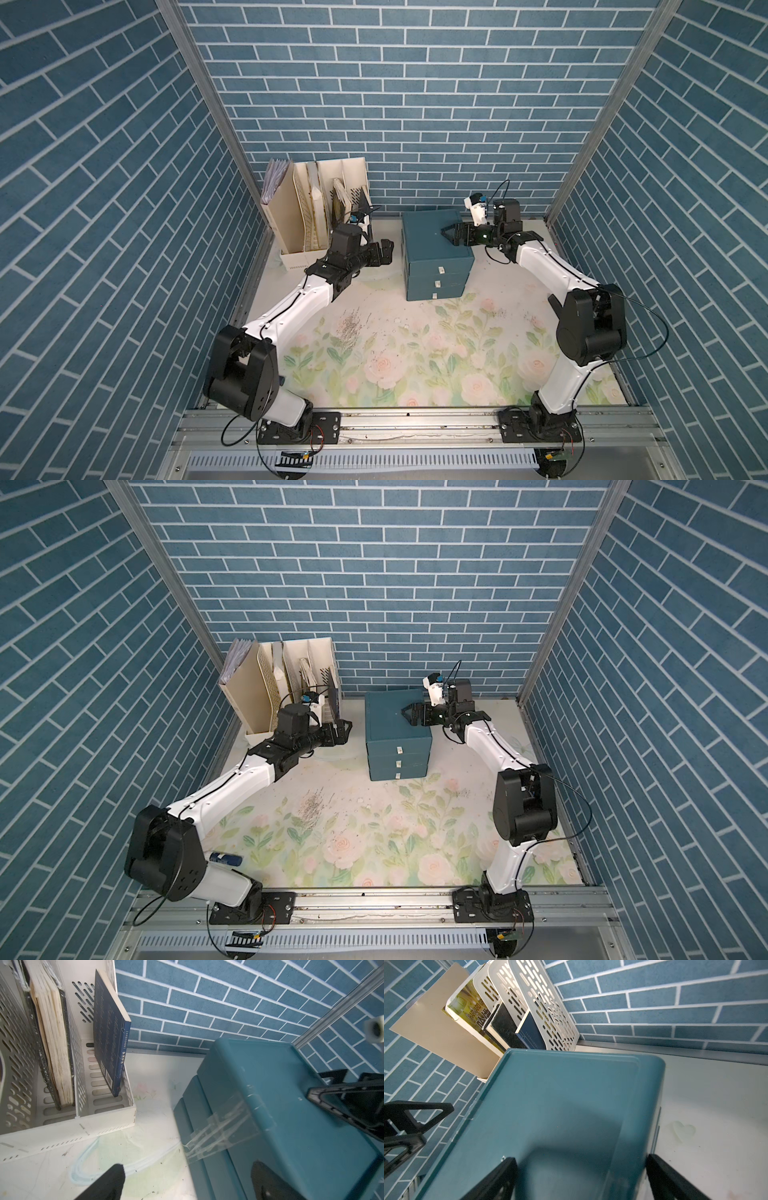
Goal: Take the seed bags out of the drawer
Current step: Move the storage box to the center of the board.
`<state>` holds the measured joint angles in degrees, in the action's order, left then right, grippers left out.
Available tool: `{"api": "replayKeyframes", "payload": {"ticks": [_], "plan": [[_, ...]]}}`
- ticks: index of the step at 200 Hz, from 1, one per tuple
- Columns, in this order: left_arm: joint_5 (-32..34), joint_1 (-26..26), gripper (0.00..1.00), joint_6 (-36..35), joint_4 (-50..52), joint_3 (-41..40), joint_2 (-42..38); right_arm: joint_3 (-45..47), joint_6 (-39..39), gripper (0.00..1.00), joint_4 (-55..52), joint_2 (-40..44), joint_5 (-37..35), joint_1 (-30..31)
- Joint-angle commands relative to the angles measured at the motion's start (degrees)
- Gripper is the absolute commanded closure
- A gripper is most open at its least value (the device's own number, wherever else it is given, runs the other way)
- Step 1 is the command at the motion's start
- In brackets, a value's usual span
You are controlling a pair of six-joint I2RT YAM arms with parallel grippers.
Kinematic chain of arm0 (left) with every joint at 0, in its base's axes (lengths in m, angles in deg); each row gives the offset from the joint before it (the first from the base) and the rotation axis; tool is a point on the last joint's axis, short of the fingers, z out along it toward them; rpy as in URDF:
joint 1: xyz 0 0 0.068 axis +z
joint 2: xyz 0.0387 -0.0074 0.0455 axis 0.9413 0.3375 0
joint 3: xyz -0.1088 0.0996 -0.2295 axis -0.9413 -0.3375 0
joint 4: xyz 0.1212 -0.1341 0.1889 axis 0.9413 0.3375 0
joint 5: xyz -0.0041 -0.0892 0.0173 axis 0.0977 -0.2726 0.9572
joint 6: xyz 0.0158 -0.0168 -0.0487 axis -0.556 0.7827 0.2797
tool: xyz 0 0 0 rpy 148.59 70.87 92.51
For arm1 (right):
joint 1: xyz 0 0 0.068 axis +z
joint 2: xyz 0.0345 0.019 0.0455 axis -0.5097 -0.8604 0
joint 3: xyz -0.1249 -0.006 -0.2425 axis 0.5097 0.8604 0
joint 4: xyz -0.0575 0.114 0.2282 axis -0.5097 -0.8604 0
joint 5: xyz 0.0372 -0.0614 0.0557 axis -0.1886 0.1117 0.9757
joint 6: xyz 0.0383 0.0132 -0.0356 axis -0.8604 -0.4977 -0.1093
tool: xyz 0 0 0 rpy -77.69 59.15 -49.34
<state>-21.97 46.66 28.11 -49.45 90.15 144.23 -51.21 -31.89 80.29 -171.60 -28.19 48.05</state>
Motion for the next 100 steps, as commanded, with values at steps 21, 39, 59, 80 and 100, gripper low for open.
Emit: {"api": "replayKeyframes", "payload": {"ticks": [21,39,59,80,100], "plan": [[1.32,-1.04,0.00,2.29,2.12,0.08,-4.42,-4.28,2.09,0.00,-5.73,-5.16,4.20,4.57],[1.33,-1.36,0.00,2.52,3.11,0.35,-4.84,-5.00,2.30,0.00,-6.14,-5.91,4.86,5.80],[1.31,-1.71,0.00,3.09,3.75,0.40,-4.95,-5.50,2.54,0.00,-6.84,-6.39,4.50,6.97],[1.25,-2.04,0.00,4.50,3.64,0.26,-4.32,-4.89,2.45,0.00,-6.41,-4.98,1.59,7.11],[0.82,-2.17,0.00,6.18,3.57,0.48,-2.96,-5.39,2.45,0.00,-6.88,-3.09,-1.21,6.78]]}}
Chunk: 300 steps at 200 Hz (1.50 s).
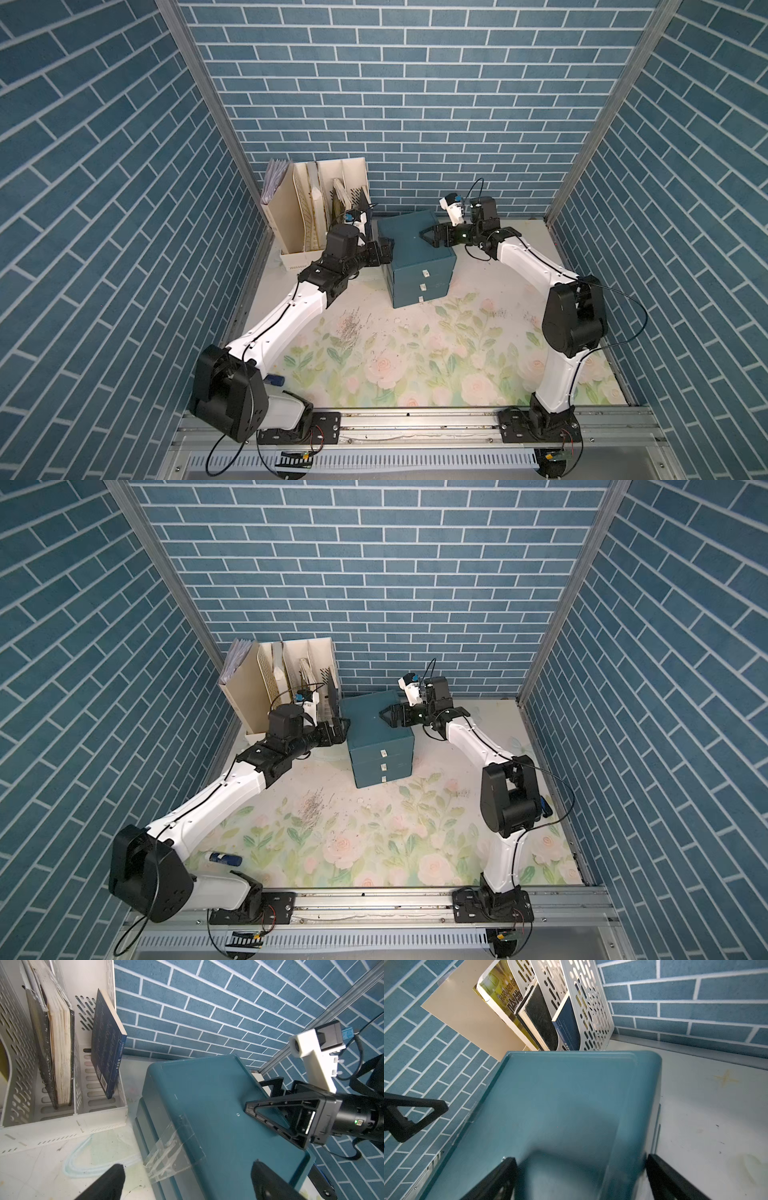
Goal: Take the seed bags out of the drawer
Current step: Move the storage box to the center of the board.
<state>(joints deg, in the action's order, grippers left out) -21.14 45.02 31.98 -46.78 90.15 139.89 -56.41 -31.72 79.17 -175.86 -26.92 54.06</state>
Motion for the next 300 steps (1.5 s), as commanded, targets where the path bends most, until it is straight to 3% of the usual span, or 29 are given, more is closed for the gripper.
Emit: {"api": "replayKeyframes", "payload": {"ticks": [1,80,133,172,226,256,300], "plan": [[-0.07,-0.51,0.00,2.42,0.91,0.50,1.42,-0.24,2.27,0.00,-5.75,1.29,-2.62,0.72],[-3.45,-2.34,0.00,5.74,1.70,2.64,5.88,1.26,0.39,0.00,-12.56,12.21,-6.35,-1.02],[-3.74,-5.10,0.07,8.44,-0.35,3.11,7.26,13.50,-7.44,0.00,-11.69,25.03,-1.29,-0.08],[-3.02,-7.56,0.09,9.84,-1.28,3.64,8.36,23.02,-14.38,0.00,-10.99,34.53,-1.94,3.46],[-3.61,-7.72,0.10,6.94,0.81,4.38,8.74,37.19,-26.55,0.00,1.21,41.08,-11.98,12.41],[-4.75,-7.62,0.10,6.34,1.67,3.73,8.74,41.32,-30.17,0.07,8.54,39.56,-19.12,15.89],[-3.27,-7.04,0.12,4.88,4.15,3.34,6.37,42.88,-32.59,0.19,13.32,38.29,-24.34,16.31]]}}
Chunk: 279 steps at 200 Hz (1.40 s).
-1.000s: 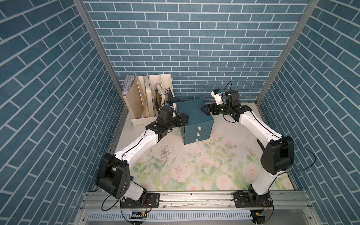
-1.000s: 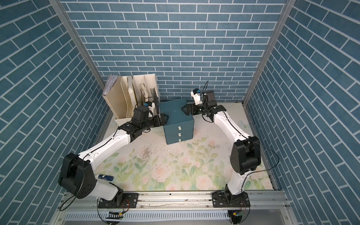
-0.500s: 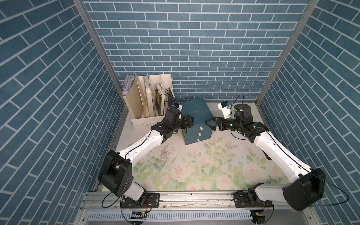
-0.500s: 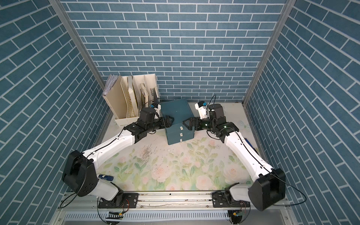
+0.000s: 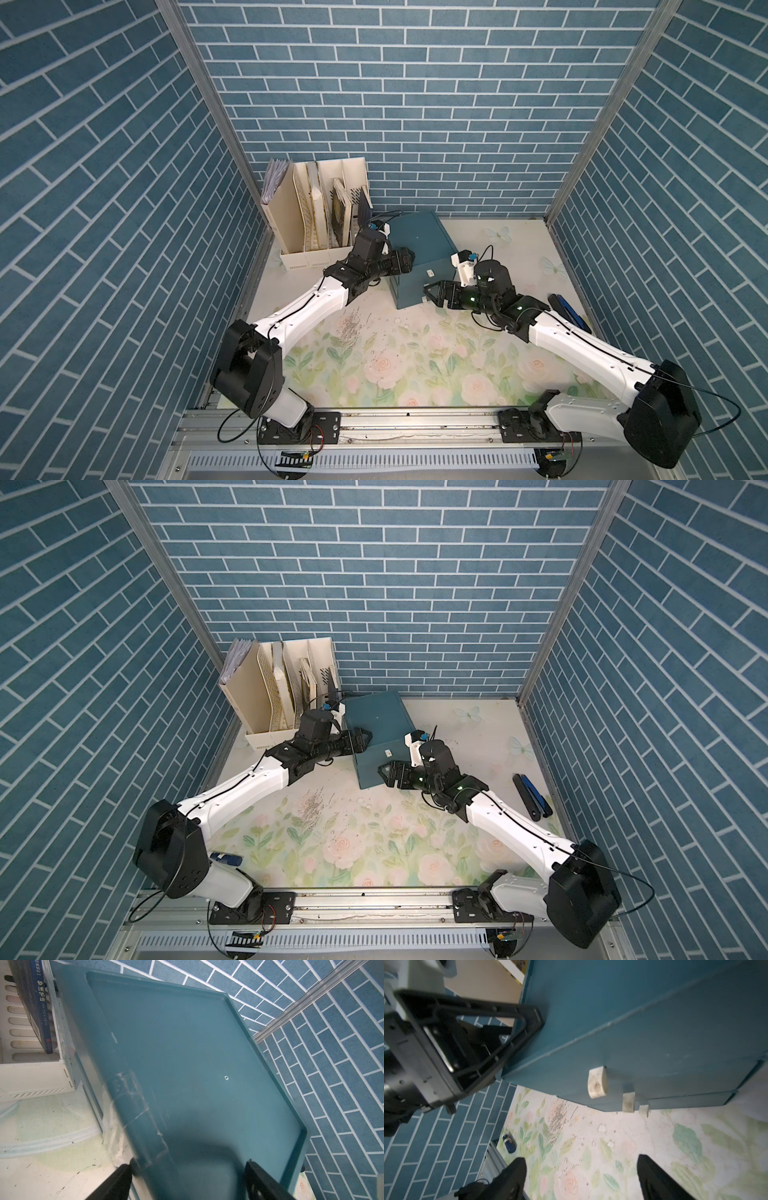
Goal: Take the seed bags out of the drawer
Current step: Move the storage box to the center of the board, then open the drawer in the storage box.
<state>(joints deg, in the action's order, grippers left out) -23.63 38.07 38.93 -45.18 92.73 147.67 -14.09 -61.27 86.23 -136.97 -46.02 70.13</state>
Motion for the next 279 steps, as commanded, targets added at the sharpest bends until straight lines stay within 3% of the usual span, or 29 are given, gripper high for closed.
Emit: {"api": "replayKeyframes", "payload": {"ticks": [1,92,208,246,279], "plan": [[-0.79,-0.07,0.12,-2.11,2.56,0.72,-1.50,0.60,-3.05,0.19,6.40,-0.62,-5.26,0.20],[-2.46,1.69,0.18,-2.73,2.56,-0.62,-2.35,1.51,-6.25,0.30,14.98,-5.02,-5.04,0.16],[-3.18,2.24,0.18,-3.41,2.92,0.13,-0.81,1.62,-9.22,0.56,19.09,-8.14,-5.03,-1.60],[-3.26,2.31,0.18,-3.58,3.45,-0.07,-0.85,1.60,-9.31,0.72,19.22,-8.47,-4.07,-2.29],[-3.44,2.32,0.18,-3.33,3.49,-0.33,-1.05,1.99,-9.56,0.74,19.91,-8.56,-2.87,-2.31]]}}
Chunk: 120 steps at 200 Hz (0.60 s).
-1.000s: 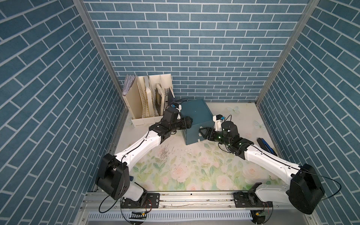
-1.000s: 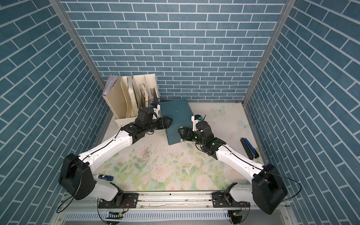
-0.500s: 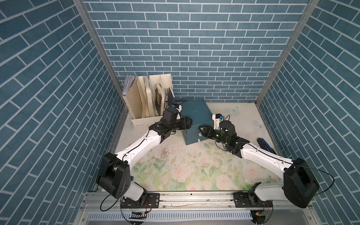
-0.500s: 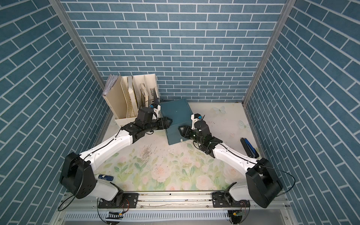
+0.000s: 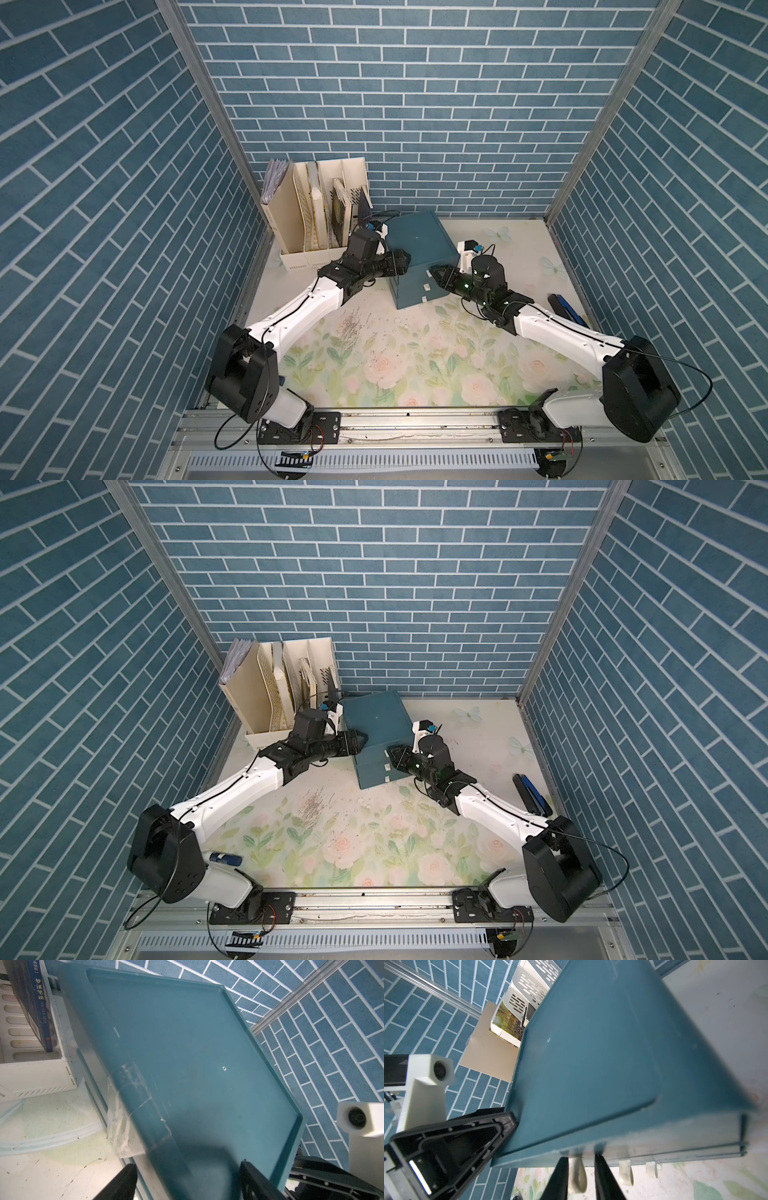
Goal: Take the seed bags out of the drawer
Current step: Open the drawer in the storage box.
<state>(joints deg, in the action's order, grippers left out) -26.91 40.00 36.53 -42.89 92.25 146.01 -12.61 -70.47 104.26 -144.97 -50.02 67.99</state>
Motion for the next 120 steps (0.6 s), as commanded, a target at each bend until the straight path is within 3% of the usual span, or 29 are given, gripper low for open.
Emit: {"api": "replayKeyframes", "payload": {"ticks": [1,59,97,120], "plan": [[-0.12,0.40,0.18,-0.95,1.22,0.12,0.60,0.53,-0.36,0.74,1.88,-0.51,1.16,-0.21],[-0.07,0.40,0.19,-0.93,1.59,-0.26,0.33,1.46,-1.07,0.64,2.83,-1.17,2.93,-0.16],[0.02,0.40,0.18,-0.66,1.59,-0.44,0.21,1.65,-1.51,0.64,3.55,-1.74,3.47,-0.20],[0.01,0.40,0.18,-0.61,1.68,-0.52,0.02,1.27,-1.55,0.72,3.73,-1.95,3.56,-0.19]]}}
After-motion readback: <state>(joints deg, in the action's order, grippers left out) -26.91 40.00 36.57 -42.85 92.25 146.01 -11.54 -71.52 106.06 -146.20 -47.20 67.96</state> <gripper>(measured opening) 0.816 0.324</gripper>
